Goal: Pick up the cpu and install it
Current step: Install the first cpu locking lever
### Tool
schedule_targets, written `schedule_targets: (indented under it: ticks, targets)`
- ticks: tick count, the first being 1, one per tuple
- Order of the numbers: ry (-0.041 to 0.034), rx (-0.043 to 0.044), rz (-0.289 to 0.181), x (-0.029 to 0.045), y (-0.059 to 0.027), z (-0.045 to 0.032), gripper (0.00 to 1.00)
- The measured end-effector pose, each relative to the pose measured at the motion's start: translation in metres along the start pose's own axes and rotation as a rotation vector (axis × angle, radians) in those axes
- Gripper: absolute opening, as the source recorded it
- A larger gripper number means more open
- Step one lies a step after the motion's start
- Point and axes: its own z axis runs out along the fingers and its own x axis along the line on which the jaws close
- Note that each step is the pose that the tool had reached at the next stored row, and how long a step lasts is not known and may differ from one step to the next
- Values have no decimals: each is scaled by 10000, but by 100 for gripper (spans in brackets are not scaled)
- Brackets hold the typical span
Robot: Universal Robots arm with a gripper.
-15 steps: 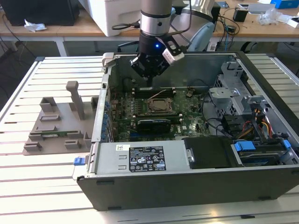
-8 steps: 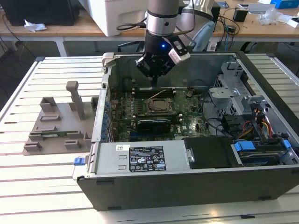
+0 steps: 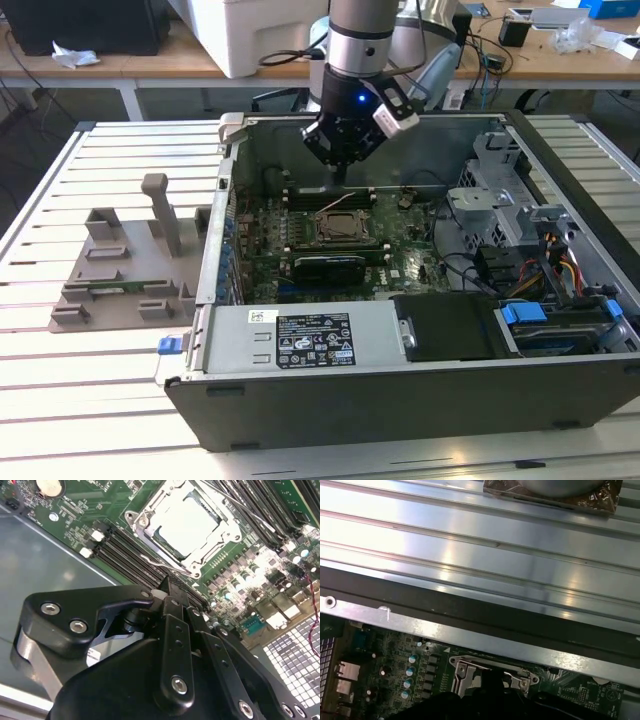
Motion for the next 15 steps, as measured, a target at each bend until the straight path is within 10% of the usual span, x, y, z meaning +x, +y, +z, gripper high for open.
schedule_targets:
  ticks: [15]
  targets:
    - [41,-16,108,-172,-35,-3,11]
